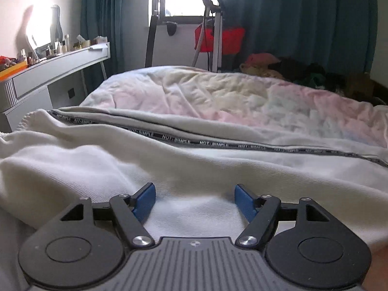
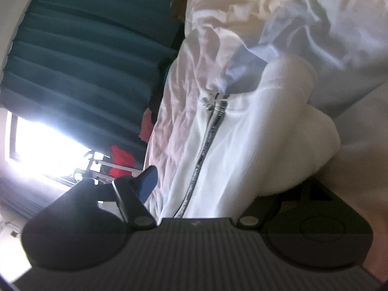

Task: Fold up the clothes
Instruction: 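Grasp the folded end with the right gripper and lift it over the pants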

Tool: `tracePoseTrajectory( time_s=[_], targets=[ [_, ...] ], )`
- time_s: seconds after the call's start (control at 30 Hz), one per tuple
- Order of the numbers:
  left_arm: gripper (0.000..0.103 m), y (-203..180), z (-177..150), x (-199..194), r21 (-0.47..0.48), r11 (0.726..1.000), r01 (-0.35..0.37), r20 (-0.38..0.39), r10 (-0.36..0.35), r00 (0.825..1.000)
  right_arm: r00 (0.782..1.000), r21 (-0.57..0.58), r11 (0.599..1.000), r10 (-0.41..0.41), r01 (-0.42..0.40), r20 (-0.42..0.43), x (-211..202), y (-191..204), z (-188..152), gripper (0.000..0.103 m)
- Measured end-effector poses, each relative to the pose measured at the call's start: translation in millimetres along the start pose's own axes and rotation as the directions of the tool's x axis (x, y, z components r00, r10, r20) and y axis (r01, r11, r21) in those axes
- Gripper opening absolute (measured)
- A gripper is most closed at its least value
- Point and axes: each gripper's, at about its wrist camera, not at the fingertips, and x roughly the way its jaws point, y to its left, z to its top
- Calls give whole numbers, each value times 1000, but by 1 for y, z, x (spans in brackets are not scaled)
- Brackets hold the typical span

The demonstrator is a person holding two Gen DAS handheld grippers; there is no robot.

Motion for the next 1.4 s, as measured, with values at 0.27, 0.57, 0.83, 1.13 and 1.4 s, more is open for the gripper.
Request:
tracePoseTrajectory(
  time_s=[0.27,0.57,0.83,1.13,1.4],
  targets=[
    [74,2,1,-3,20,1000,-8,-2,8,1000,994,-44,994,102,-101,38,7,16,4,76],
    [74,2,1,-3,24,1000,-12,-4,12,1000,994,-48,993,-108,108,5,13,7,4,40],
    [76,-1,3,1,33,999,-18,-27,19,999,959,-248,927,-266,283,101,5,33,-3,11],
    [76,4,11,-1,30,999,14,-44,-13,999,919,-743,550,-145,382,365,-12,158,-90,11],
    [76,16,23,-18,43,999,-11,-24,12,1000,979,-975,140,82,175,188,-22,213,-264,12]
  ],
)
